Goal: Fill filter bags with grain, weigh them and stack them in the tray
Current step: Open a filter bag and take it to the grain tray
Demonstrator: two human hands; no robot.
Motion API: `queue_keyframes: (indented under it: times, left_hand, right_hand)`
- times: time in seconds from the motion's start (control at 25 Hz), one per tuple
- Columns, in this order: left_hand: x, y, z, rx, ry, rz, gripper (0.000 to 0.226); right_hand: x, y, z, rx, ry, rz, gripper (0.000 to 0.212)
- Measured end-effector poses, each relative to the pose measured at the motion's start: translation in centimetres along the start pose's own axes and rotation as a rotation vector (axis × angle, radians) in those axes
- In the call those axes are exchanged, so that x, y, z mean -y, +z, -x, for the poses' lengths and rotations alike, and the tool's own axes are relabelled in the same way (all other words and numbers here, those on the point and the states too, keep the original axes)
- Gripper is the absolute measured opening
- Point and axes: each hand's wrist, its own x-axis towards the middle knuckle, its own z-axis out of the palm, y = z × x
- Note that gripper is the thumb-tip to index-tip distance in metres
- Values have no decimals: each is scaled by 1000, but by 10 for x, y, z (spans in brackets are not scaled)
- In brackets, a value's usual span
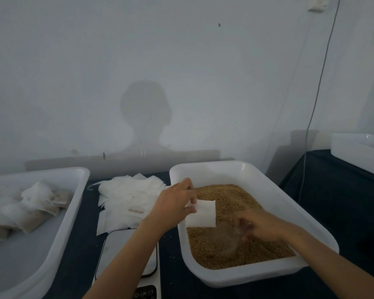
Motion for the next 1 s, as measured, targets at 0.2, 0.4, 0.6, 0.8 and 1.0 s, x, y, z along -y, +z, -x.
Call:
queue_keyframes:
  times: [0.2, 0.4, 0.6, 0.8, 1.0]
  left_hand:
    - [6, 1, -4, -34, -70, -24, 16]
    - [5, 6, -8, -15, -29, -61, 16]
    - [-2, 10, -9, 83, 109, -124, 19]
    - [-11, 10, -11, 137, 226, -87, 20]
    - [-21, 10, -14, 93, 231, 11, 18]
  right_hand:
    - [-10, -15, 19, 41, 8, -196, 18]
    - [-9, -50, 47, -5, -19, -353, 13]
    - [-8, -74, 60, -113, 30, -355, 13]
    - [-1, -77, 60, -138, 78, -247, 13]
    - [14, -89, 62, -149, 115, -48, 16]
